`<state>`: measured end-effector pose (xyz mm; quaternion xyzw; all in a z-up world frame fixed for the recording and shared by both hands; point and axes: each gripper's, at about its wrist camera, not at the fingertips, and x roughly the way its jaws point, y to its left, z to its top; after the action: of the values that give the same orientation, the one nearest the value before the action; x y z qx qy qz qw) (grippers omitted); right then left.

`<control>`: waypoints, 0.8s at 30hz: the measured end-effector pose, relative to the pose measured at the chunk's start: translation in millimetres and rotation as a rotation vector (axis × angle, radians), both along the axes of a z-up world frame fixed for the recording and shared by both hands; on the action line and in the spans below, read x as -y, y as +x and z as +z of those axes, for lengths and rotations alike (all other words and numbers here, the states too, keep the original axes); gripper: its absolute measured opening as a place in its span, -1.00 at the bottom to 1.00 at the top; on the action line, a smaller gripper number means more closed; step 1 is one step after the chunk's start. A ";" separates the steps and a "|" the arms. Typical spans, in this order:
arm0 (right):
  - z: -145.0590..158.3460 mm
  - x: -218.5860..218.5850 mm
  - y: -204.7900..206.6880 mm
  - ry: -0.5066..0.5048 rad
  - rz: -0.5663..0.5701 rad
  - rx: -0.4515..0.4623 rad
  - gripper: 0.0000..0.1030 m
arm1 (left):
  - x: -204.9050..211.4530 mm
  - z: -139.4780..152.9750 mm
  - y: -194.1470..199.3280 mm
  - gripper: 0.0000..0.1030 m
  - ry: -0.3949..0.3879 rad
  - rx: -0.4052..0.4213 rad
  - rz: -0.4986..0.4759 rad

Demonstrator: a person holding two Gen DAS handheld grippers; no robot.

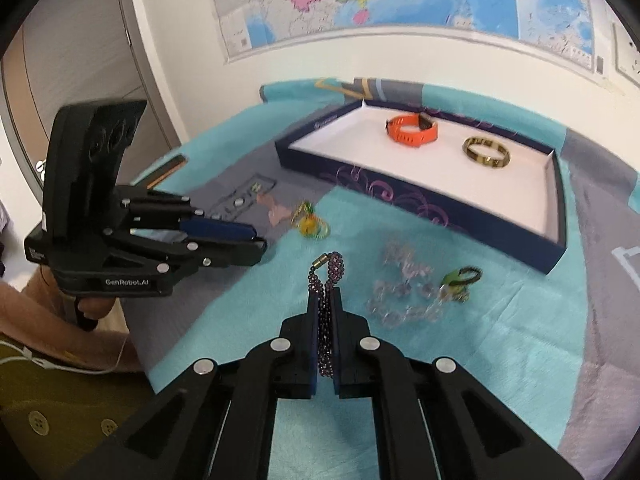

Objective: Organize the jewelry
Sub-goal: 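Carry the necklace into the white box and open the right tool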

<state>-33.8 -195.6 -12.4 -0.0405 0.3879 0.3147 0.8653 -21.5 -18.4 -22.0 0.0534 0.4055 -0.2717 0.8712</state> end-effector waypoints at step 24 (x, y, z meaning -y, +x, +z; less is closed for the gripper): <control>38.9 30.4 94.0 -0.039 -0.114 0.104 -0.92 | -2.8 48.5 73.5 -0.56 -0.040 0.110 0.068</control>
<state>60.1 -226.0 26.5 -0.0514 0.3503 0.2550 0.8998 52.0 -15.6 26.4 0.0371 0.3533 -0.2466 0.9017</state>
